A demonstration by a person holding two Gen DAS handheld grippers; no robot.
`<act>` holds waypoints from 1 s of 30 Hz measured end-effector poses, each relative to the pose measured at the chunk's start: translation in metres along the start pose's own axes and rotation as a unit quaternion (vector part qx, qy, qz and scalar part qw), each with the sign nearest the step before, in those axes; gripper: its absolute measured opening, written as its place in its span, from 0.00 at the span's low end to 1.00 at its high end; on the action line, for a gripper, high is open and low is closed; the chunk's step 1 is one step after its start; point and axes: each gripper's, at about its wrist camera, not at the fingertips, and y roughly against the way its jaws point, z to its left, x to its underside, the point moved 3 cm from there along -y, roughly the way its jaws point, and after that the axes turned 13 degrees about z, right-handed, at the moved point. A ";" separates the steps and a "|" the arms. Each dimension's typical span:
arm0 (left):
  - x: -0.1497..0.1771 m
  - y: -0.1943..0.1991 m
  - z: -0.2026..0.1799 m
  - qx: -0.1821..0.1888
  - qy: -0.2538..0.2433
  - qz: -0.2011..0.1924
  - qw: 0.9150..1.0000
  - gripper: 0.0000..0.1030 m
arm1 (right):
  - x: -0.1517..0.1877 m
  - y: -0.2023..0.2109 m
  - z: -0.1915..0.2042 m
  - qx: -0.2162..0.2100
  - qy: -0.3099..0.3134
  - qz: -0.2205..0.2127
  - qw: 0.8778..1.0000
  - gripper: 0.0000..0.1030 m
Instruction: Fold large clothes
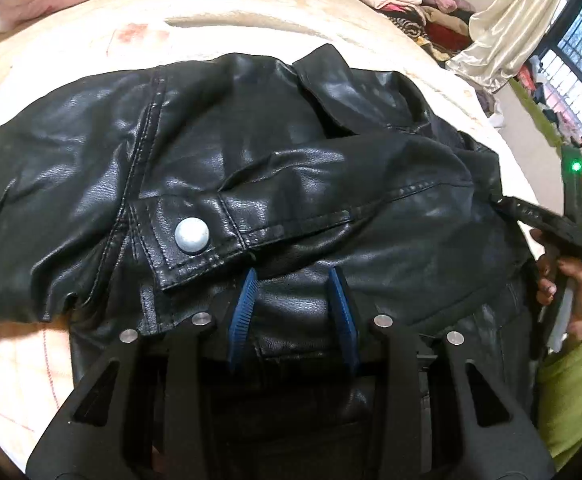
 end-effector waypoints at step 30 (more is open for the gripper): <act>0.032 0.014 -0.004 -0.104 0.001 -0.047 0.993 0.71 | 0.087 0.022 0.087 -0.007 0.091 0.005 0.996 0.72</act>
